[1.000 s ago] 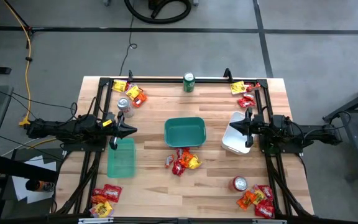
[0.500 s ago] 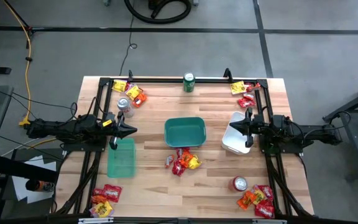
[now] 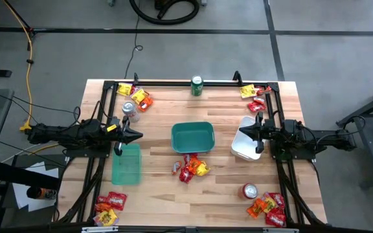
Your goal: Sort candy
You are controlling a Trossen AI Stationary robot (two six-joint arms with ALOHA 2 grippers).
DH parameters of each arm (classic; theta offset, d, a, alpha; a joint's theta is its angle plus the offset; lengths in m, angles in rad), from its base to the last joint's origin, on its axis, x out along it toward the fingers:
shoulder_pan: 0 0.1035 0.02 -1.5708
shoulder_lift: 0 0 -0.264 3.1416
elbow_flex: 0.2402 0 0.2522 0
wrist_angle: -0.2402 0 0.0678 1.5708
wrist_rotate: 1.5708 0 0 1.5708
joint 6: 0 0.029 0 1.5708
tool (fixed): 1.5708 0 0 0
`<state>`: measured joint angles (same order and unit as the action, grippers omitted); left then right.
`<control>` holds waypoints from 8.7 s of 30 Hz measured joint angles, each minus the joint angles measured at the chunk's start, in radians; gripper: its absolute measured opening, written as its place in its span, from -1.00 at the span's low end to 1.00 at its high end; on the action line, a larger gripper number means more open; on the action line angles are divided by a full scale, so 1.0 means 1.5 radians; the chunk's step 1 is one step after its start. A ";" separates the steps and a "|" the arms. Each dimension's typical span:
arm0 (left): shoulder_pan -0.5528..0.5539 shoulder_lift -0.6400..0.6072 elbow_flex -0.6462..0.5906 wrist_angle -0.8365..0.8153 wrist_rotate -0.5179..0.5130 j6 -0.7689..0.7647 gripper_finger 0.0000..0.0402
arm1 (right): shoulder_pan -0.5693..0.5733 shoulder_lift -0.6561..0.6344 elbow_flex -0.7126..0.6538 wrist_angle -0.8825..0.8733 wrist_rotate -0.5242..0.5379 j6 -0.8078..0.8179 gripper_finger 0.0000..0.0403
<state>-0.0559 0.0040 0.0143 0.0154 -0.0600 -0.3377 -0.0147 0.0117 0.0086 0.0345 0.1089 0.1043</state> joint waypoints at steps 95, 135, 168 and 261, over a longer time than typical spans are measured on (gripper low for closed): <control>0.000 0.000 0.000 0.000 0.000 0.000 -1.00 | -0.617 1.241 0.739 -0.479 0.048 0.116 -0.98; 0.000 0.000 0.000 0.000 0.000 0.000 -1.00 | -0.578 1.223 0.739 -0.427 -0.005 0.134 0.17; 0.000 0.000 0.000 0.000 0.000 0.000 -1.00 | -0.189 0.764 0.733 -0.700 -0.156 0.234 -1.00; 0.652 1.044 0.786 -0.567 0.083 -0.012 -0.24 | -0.235 0.945 0.927 -0.419 -0.193 0.079 0.05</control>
<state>0.9215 1.5693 1.1927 -0.8352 0.0643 -0.3557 -0.3666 1.4284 1.3994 -0.5945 -0.1799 0.2225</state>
